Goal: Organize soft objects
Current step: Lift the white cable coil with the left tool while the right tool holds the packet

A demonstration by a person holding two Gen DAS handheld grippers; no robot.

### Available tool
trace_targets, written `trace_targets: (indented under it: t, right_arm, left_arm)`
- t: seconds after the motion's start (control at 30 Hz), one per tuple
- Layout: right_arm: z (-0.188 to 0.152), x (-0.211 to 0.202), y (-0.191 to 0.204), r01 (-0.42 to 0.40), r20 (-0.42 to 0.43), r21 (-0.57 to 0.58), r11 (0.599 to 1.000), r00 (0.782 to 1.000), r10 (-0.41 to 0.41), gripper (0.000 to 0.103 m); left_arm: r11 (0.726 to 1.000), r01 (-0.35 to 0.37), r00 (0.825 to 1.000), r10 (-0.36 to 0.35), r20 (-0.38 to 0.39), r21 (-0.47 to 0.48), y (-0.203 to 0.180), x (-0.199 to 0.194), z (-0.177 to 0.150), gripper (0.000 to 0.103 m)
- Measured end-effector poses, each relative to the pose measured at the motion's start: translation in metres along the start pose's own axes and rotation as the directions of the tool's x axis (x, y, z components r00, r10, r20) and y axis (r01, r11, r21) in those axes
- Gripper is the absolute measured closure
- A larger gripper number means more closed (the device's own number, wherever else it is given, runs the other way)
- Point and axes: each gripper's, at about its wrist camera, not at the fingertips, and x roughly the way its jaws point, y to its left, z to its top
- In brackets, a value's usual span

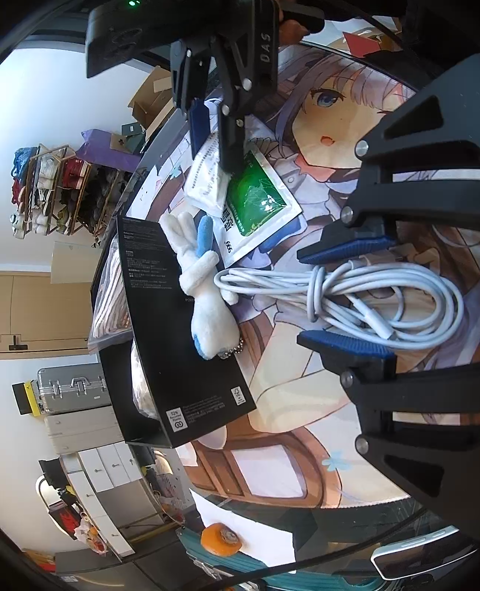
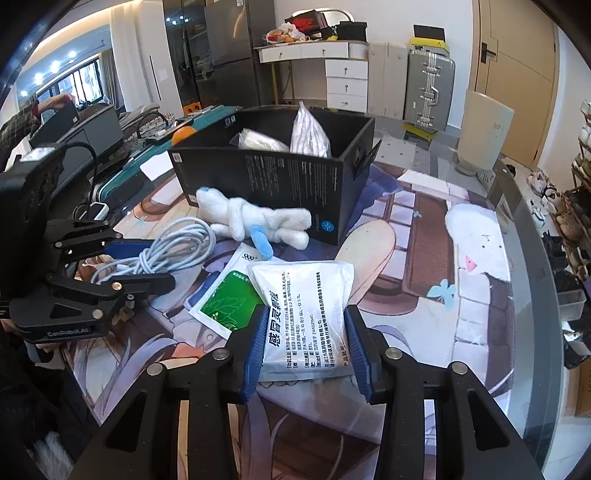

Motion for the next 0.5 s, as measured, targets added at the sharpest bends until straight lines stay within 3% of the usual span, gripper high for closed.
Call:
trace_targets:
  t: [0.5]
  right_arm:
    - [0.004,-0.028,-0.002,0.007,0.075,-0.011,1.0,0.997,-0.006,0.062]
  left_arm:
    - [1.0,0.026,0.999,-0.026,0.035,-0.017,0.002,-0.009,-0.001,0.077]
